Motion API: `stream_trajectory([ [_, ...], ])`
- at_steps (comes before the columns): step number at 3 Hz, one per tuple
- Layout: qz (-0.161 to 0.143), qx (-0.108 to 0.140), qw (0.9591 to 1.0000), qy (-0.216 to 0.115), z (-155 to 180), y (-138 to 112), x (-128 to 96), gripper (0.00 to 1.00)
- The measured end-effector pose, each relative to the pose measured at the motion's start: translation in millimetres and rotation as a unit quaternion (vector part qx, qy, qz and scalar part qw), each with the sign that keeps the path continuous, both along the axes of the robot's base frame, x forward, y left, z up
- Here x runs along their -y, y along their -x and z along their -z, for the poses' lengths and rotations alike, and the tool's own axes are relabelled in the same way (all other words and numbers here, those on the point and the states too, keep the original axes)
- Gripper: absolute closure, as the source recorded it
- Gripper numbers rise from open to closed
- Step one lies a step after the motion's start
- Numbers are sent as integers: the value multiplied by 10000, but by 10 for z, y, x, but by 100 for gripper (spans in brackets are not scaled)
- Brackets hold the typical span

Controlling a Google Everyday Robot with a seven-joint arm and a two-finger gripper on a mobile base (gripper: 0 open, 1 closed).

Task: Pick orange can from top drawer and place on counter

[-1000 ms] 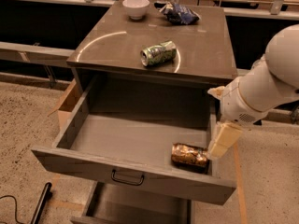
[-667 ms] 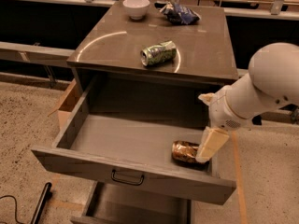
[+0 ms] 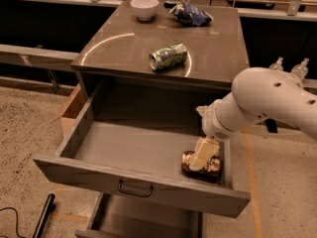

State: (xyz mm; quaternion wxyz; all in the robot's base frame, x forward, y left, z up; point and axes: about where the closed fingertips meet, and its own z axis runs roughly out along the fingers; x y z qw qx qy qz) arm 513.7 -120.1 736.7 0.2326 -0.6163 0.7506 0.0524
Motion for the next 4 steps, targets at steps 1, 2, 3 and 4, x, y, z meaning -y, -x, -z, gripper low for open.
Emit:
stream_trajectory([
  [1, 61, -47, 10000, 64, 293, -159, -130, 0],
  [2, 72, -104, 9998, 179, 581, -248, -214, 0],
  [3, 129, -201, 9992, 323, 831, -293, -223, 0],
  [4, 168, -368, 9981, 470, 1052, -284, -197, 0],
])
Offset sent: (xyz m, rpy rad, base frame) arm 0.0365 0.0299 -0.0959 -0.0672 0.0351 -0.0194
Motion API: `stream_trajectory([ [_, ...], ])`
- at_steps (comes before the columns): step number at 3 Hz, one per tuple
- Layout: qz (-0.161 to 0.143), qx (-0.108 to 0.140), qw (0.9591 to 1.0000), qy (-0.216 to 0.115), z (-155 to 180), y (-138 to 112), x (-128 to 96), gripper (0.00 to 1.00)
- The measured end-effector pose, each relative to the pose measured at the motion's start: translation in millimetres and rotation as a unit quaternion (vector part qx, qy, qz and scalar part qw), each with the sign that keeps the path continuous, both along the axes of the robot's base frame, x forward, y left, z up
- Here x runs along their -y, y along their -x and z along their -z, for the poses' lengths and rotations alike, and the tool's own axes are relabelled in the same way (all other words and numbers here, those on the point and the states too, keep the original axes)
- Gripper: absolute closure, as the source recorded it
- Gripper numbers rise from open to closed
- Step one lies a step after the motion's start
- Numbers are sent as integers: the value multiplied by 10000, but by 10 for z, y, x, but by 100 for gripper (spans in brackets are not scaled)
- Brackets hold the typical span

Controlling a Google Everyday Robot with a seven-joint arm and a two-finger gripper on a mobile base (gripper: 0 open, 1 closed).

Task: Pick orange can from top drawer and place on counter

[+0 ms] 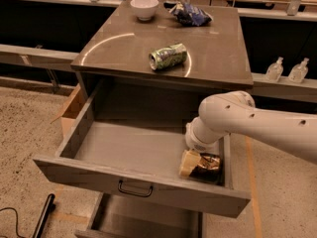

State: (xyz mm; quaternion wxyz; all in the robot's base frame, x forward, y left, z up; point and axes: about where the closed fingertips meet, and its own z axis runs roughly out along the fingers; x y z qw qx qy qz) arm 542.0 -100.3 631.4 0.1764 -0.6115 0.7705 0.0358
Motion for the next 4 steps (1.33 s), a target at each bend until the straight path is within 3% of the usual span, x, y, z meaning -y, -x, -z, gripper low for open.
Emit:
stream_trajectory([
  [2, 183, -290, 9992, 209, 281, 37, 212, 0],
  [3, 236, -365, 9987, 265, 331, 47, 301, 17],
  [4, 181, -409, 9986, 296, 339, 51, 326, 41],
])
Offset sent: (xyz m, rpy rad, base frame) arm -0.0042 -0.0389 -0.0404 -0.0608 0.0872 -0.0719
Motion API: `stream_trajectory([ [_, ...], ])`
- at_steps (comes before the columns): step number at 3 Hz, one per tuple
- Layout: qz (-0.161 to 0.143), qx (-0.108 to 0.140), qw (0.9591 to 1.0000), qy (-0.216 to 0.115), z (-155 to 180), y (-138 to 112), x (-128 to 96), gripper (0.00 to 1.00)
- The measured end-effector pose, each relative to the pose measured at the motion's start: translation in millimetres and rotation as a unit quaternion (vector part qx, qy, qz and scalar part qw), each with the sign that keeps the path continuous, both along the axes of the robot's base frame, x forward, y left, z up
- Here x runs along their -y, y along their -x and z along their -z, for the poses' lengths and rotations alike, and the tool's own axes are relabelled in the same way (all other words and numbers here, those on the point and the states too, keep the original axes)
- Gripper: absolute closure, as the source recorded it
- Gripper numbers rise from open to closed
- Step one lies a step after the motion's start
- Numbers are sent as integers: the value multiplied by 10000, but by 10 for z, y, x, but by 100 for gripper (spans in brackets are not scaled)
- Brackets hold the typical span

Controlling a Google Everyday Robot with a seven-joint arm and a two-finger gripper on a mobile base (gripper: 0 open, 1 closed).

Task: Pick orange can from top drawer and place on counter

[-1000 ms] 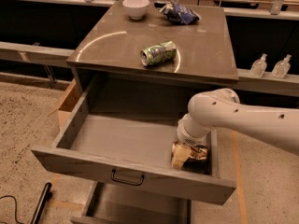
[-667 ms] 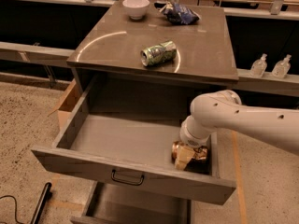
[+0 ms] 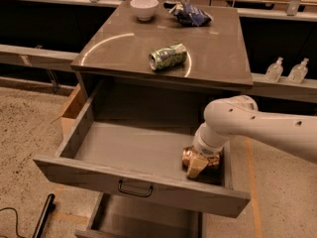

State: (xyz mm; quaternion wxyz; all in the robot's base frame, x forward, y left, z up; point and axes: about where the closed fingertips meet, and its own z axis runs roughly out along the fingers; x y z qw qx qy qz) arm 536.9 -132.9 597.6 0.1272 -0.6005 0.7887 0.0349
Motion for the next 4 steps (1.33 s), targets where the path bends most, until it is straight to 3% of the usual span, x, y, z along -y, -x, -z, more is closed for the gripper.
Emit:
stream_trajectory([
  [1, -56, -30, 10000, 77, -64, -22, -24, 64],
  [2, -77, 39, 10000, -44, -350, -51, -81, 88],
  [3, 9, 115, 9993, -356, -729, -57, -64, 100],
  [4, 176, 162, 9966, -785, -1128, -43, 43, 100],
])
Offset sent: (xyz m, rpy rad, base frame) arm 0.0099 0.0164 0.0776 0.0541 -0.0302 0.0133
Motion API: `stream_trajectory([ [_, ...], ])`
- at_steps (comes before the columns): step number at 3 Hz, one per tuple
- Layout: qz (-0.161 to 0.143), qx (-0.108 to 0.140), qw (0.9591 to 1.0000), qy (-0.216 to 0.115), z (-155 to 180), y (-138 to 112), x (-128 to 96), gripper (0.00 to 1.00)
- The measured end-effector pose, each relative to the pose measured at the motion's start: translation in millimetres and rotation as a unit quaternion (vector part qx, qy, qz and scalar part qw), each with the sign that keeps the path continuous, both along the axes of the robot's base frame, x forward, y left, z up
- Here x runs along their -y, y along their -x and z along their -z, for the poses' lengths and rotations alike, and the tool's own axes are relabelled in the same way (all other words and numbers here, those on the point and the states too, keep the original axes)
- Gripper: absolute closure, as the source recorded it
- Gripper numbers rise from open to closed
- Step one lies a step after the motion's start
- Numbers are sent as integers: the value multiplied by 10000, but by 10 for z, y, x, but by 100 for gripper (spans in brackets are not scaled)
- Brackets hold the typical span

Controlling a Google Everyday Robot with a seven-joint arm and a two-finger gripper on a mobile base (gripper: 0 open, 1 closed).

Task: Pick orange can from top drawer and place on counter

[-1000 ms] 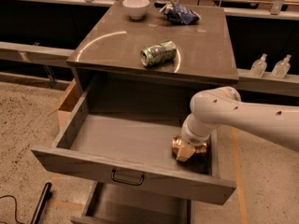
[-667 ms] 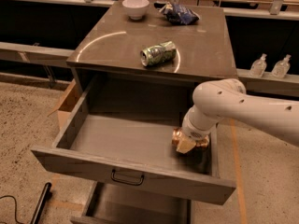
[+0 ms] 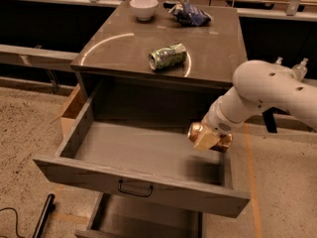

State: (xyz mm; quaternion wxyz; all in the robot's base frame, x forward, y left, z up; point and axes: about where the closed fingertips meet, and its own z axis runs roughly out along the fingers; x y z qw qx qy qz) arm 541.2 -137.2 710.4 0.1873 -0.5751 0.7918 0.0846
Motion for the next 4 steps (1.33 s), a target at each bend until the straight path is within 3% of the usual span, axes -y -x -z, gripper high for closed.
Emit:
stream_trajectory([
  [1, 233, 216, 9975, -634, -405, -45, 141, 100],
  [2, 511, 595, 9876, -1360, -836, -160, 301, 100],
  [3, 725, 1037, 9694, -2104, -1223, -298, 459, 100],
  [4, 964, 1509, 9415, -2856, -1599, -435, 642, 100],
])
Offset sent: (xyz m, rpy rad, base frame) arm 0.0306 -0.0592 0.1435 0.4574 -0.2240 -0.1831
